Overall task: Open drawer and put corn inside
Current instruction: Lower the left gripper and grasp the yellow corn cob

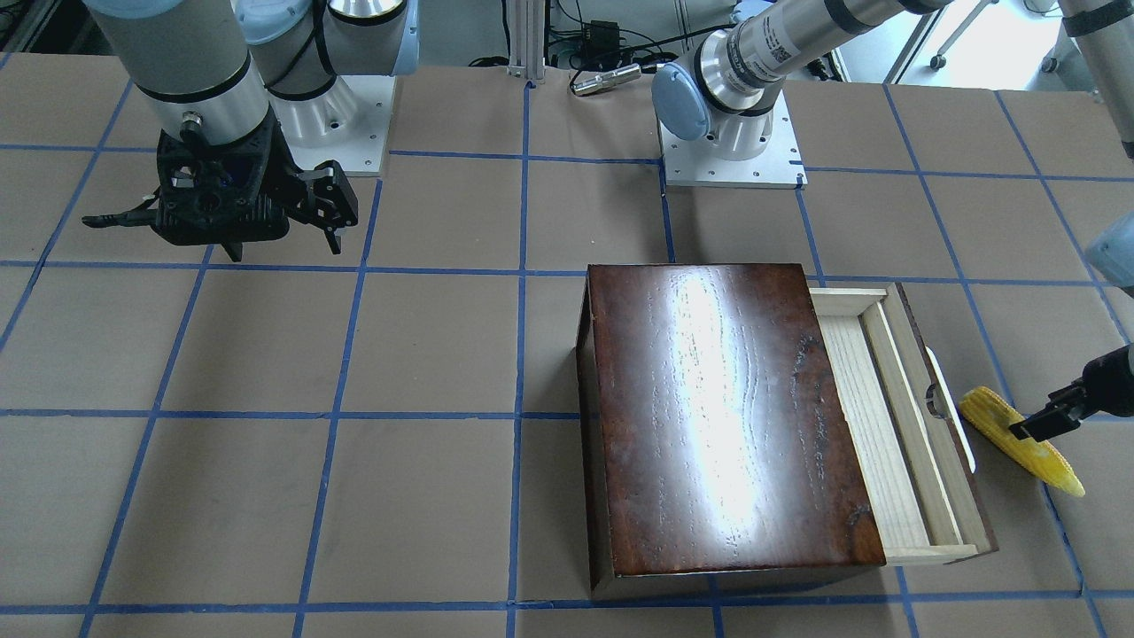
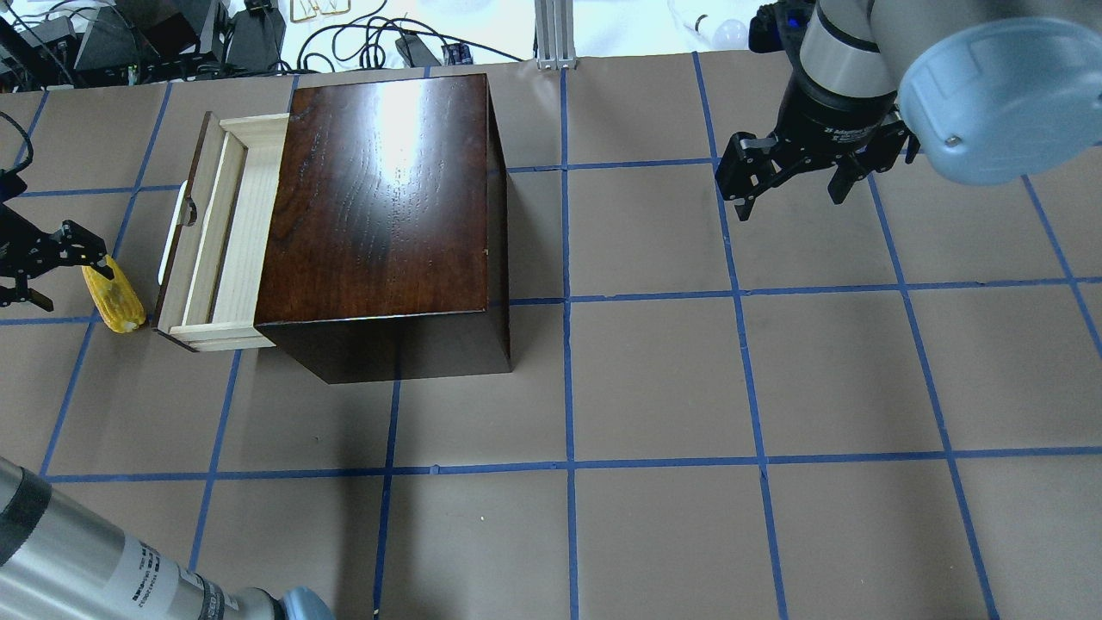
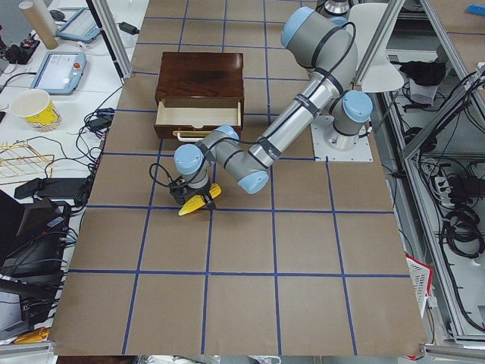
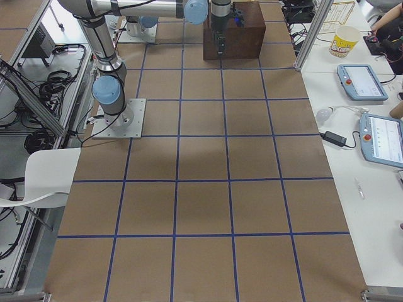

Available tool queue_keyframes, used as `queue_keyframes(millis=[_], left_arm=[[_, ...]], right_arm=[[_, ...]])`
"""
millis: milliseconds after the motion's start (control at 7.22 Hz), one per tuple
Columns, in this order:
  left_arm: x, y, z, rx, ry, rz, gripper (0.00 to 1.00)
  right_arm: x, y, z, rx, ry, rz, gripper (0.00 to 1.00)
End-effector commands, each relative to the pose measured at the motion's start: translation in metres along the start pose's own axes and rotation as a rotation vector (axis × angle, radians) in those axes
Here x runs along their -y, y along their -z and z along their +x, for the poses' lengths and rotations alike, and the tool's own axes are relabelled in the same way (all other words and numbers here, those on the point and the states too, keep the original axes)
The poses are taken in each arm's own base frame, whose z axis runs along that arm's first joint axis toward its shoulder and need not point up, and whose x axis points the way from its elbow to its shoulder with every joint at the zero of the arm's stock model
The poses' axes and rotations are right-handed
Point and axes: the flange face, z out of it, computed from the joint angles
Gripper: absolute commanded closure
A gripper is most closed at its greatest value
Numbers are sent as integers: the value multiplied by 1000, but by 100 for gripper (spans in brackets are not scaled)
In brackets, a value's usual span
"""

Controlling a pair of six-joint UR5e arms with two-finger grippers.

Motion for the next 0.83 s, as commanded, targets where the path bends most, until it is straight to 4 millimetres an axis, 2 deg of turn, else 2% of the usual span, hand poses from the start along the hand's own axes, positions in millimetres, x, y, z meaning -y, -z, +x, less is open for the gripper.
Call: queue_keyframes(millis=[0,139,693], left_arm=[[1,-1,17,0,8,4,0],[0,0,27,0,0,5,0],[2,-7,25,12,-6,-7,0]], right_arm=[[0,0,-1,0,1,0,0],[0,0,-1,0,1,0,0],[0,-1,-1,0,1,-1,0]])
